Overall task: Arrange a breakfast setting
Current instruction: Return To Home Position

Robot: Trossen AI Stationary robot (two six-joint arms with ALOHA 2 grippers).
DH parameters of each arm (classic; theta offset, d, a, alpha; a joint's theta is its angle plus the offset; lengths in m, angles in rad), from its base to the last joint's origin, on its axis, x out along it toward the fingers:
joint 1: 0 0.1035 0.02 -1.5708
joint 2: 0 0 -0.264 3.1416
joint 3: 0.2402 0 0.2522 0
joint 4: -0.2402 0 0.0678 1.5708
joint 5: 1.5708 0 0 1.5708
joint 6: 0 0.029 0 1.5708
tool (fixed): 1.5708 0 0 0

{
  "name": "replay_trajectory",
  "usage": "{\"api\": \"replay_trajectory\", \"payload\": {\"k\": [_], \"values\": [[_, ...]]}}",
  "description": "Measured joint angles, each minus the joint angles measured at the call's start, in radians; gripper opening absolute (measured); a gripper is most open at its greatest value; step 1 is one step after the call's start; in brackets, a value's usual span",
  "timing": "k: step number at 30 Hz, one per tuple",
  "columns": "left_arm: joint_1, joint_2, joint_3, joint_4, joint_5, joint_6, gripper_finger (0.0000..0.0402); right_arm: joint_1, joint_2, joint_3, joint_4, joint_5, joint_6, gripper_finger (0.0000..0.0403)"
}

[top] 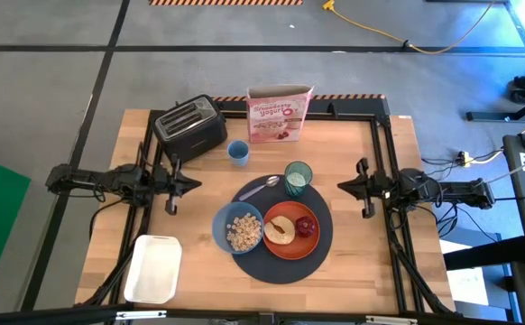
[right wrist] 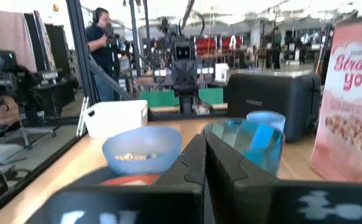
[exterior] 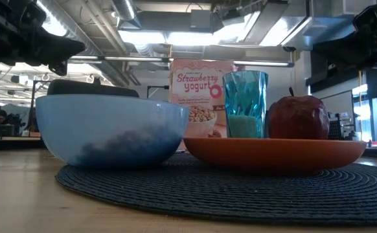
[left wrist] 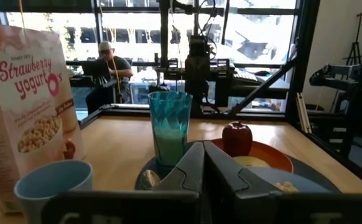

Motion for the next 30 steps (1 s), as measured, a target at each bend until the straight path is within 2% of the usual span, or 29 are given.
{"api": "replay_trajectory", "payload": {"k": [7, 13, 30], "values": [[0.000, 0.000, 0.000, -0.052, 0.004, 0.003, 0.0002, 0.000, 0.000, 0.000, -0.027, -0.008, -0.007, 0.0000], [0.000, 0.003, 0.000, -0.063, 0.064, 0.031, 0.0002, 0.000, 0.003, 0.000, -0.078, -0.024, -0.062, 0.0000], [0.000, 0.009, 0.000, -0.060, 0.060, 0.032, 0.0014, 0.000, 0.008, 0.000, -0.082, -0.020, -0.014, 0.0001]]}}
